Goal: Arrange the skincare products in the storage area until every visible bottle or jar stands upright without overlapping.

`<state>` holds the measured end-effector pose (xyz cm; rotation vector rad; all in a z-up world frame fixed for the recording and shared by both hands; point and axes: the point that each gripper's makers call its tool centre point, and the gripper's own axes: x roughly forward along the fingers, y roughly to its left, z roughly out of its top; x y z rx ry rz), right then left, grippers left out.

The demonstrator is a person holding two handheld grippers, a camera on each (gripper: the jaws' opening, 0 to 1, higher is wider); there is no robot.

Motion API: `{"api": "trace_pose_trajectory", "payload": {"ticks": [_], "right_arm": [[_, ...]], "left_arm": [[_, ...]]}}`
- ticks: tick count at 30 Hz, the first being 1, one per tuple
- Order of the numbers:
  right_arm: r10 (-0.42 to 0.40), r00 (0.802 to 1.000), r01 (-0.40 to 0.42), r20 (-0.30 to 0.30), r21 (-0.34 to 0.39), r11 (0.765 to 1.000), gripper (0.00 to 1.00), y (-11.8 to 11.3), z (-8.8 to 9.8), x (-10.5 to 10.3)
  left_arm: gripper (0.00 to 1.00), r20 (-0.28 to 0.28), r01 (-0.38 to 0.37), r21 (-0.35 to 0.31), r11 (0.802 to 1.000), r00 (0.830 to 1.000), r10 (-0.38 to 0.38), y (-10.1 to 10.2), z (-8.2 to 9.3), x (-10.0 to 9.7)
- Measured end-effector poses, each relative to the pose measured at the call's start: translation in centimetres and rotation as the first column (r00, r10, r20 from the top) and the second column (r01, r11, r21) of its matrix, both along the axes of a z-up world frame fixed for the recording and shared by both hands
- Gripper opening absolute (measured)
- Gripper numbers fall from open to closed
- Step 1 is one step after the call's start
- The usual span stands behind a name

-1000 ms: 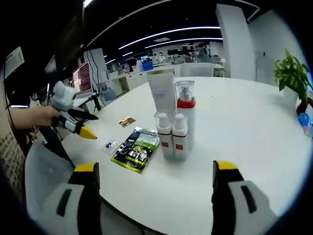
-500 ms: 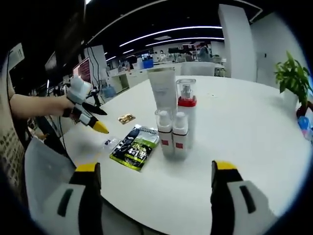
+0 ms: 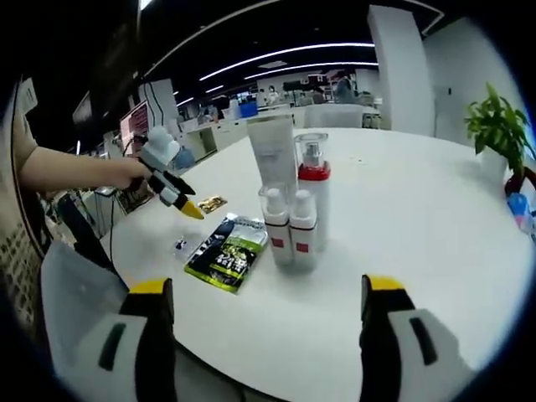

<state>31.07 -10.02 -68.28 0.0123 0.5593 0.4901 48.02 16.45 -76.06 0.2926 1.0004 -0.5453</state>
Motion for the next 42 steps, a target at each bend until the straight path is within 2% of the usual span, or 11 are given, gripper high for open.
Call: {"api": "trace_pose_trajectory", "payload": {"ticks": [7,15,22,26,36,42], "right_arm": [[-0.002,1.0,0.002,-0.011,0.0,1.0,0.92,-0.1,-0.2,0.0],[-0.002,1.0,0.002,-0.017,0.001,1.0,0.91,0.0,-0.4,0.0],[-0.002,1.0,0.002,-0.018,0.004,1.0,0.91,0.0,-0.4,0.0],[-0.003,1.0,0.003,-0.017,0.004,1.0,0.9,0.0,-0.3,0.0],[-0.001,1.0,0.001,-0.011,0.007,1.0,0.9,0.0,-0.3,0.1],[0.009,1.0,-0.009,-0.009,0.007,1.0,0.9,0.2,-0.2,0.0]], "left_arm": [[0.71,-0.038,-0.018,0.034,0.999,0.999,0.02,0.3,-1.3,1.3],[0.54,-0.066,-0.028,0.043,0.999,0.997,0.031,0.8,-2.6,2.5],[0.48,-0.055,-0.045,0.042,0.998,0.997,0.048,1.0,-2.6,3.1],[0.37,-0.045,-0.05,0.035,0.998,0.998,0.052,0.8,-2.5,3.0],[0.34,-0.014,-0.091,0.033,0.995,0.996,0.091,1.0,-2.4,3.3],[0.34,0.045,-0.116,-0.022,0.993,0.992,0.117,0.9,-0.7,3.5]]}}
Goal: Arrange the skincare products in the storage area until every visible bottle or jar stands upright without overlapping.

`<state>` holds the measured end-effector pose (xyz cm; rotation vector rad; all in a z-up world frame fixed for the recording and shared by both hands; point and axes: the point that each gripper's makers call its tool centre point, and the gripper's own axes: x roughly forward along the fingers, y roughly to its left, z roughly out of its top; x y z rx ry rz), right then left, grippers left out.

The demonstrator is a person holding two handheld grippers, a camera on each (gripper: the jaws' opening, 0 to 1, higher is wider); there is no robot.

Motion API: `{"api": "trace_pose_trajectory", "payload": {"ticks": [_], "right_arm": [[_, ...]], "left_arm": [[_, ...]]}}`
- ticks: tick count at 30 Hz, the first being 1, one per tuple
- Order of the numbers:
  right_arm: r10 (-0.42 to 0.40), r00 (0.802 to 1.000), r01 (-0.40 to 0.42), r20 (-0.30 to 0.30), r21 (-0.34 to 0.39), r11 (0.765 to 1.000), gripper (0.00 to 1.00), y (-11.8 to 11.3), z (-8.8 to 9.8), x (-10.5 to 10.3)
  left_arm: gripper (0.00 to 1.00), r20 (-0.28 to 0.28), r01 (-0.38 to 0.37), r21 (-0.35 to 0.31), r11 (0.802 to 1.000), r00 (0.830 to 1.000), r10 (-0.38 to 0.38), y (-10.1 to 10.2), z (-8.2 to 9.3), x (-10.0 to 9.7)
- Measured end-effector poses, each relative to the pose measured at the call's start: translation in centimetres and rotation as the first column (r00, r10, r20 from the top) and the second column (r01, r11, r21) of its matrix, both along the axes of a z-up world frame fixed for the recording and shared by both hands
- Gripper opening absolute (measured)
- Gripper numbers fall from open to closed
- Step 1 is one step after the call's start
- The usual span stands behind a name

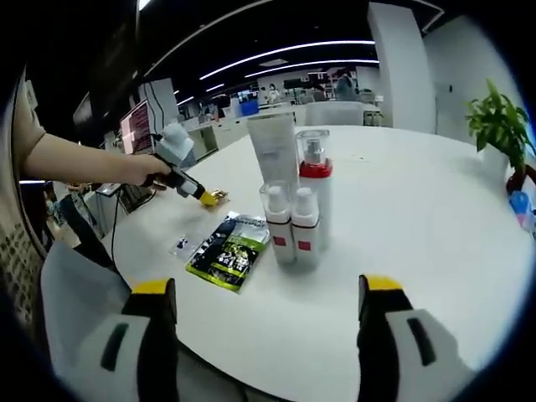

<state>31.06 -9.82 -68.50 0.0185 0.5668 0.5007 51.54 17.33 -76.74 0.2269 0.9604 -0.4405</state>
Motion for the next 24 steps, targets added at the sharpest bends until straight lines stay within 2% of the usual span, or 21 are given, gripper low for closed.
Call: {"api": "trace_pose_trajectory", "payload": {"ticks": [3,8,17,24], "right_arm": [[0.004,1.0,-0.004,0.002,0.006,1.0,0.89,0.1,0.1,0.0],[0.006,1.0,-0.006,0.007,0.014,1.0,0.88,0.2,0.3,-0.1],[0.02,1.0,-0.02,0.009,0.016,1.0,0.86,0.5,0.4,-0.2],[0.002,1.0,-0.002,0.018,0.028,1.0,0.81,0.2,0.7,-0.1]], "left_arm": [[0.34,0.031,0.001,-0.018,1.0,1.0,-0.001,-0.2,0.9,-0.2],[0.34,0.084,0.005,-0.046,0.999,0.996,-0.001,-0.9,2.5,-1.8],[0.33,0.135,0.004,-0.083,0.997,0.991,0.007,-1.7,3.9,-4.8],[0.33,0.166,0.023,-0.115,0.993,0.986,-0.004,-2.9,5.0,-7.1]]}}
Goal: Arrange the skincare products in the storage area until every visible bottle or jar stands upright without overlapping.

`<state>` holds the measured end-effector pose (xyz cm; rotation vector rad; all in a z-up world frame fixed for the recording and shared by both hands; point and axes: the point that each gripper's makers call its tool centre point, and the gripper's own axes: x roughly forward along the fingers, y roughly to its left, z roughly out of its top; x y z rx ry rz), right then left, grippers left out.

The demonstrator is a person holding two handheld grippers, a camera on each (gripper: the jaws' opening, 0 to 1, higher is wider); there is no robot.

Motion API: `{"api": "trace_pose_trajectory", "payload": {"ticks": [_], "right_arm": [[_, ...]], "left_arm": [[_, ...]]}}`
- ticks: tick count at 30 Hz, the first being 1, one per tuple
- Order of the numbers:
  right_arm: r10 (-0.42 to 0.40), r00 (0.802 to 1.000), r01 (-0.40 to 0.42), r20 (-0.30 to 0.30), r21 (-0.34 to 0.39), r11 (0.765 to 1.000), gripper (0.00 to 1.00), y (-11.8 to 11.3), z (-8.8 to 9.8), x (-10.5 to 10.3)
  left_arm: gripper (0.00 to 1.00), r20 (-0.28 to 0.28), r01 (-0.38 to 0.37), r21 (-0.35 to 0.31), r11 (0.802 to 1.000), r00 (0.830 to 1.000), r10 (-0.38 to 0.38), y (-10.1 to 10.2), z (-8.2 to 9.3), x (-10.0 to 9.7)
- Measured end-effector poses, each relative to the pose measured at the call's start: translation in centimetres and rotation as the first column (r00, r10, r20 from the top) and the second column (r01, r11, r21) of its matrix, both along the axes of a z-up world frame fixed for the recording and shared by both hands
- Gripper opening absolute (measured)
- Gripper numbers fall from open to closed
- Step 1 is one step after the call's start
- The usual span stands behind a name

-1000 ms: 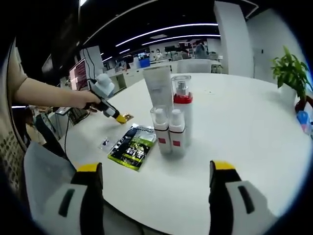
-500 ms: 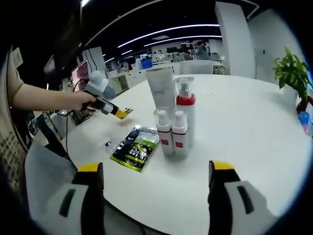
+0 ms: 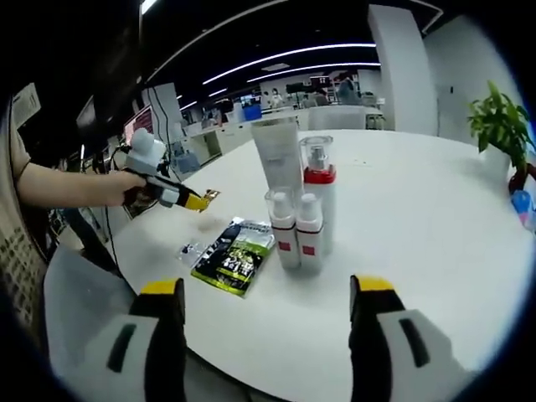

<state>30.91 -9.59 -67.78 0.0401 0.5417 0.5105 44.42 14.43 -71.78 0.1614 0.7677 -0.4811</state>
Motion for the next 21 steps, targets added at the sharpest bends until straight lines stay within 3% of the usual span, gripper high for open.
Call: {"api": "trace_pose_trajectory", "payload": {"ticks": [6,13,21], "right_arm": [[0.01,1.0,-0.01,0.005,0.018,1.0,0.74,0.3,0.2,-0.1],[0.04,0.999,-0.04,-0.005,0.039,0.998,0.63,1.0,0.3,-0.5],[0.074,0.997,-0.075,0.024,0.045,0.996,0.5,1.7,1.0,-0.8]], "left_arm": [[0.33,0.048,0.049,0.022,0.999,0.998,-0.05,-1.2,0.8,-2.0],[0.33,0.099,0.083,0.002,0.997,0.992,-0.082,-2.5,2.2,-3.9],[0.33,0.152,0.124,-0.01,0.992,0.981,-0.121,-3.9,3.8,-6.2]]}}
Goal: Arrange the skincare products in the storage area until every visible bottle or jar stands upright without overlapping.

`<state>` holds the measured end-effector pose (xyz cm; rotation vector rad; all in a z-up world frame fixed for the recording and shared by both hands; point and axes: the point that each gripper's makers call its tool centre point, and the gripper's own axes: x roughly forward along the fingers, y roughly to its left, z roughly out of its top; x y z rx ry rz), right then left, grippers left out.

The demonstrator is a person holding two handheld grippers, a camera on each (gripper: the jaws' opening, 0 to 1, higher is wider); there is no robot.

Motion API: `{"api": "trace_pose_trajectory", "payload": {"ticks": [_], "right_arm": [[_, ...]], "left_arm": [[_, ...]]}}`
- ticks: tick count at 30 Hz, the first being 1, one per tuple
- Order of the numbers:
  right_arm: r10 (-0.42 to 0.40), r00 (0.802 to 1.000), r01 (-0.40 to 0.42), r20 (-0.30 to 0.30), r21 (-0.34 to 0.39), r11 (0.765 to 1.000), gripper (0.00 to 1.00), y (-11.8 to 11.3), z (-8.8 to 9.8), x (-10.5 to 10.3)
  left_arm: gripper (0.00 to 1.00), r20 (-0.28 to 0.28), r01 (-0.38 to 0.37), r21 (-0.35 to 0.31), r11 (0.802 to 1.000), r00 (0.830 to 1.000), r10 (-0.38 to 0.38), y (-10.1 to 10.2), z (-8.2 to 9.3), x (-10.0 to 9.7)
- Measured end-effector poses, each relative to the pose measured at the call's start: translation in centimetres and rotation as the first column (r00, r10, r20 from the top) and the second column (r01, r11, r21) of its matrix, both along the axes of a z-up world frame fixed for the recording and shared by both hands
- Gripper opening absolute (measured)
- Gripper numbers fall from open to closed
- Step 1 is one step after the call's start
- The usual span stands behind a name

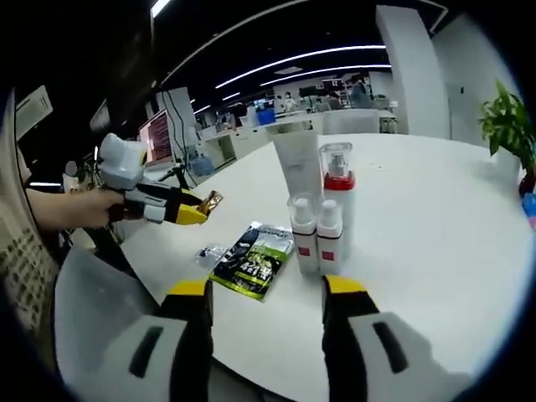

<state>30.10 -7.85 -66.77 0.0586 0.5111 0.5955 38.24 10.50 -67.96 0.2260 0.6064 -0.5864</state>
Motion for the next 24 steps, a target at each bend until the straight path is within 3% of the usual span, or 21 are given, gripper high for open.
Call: {"api": "trace_pose_trajectory", "payload": {"ticks": [10,13,17,24], "right_arm": [[0.055,0.998,-0.055,0.006,0.039,0.998,0.44,1.6,0.6,-0.1],[0.039,0.999,-0.04,0.012,0.157,0.987,0.42,3.4,1.7,0.5],[0.054,0.998,-0.059,0.035,0.169,0.984,0.39,4.8,2.5,0.9],[0.083,0.997,-0.08,0.005,0.3,0.951,0.35,8.0,3.7,1.7]], "left_arm": [[0.33,0.015,0.019,-0.039,0.999,1.0,-0.019,-1.1,0.6,-2.3],[0.33,0.026,0.02,-0.047,0.999,0.999,-0.019,-1.3,1.2,-2.7],[0.33,0.047,0.032,-0.045,0.998,0.998,-0.03,-1.5,2.0,-3.3],[0.34,0.089,0.117,0.014,0.993,0.989,-0.118,-3.1,3.0,-5.1]]}}
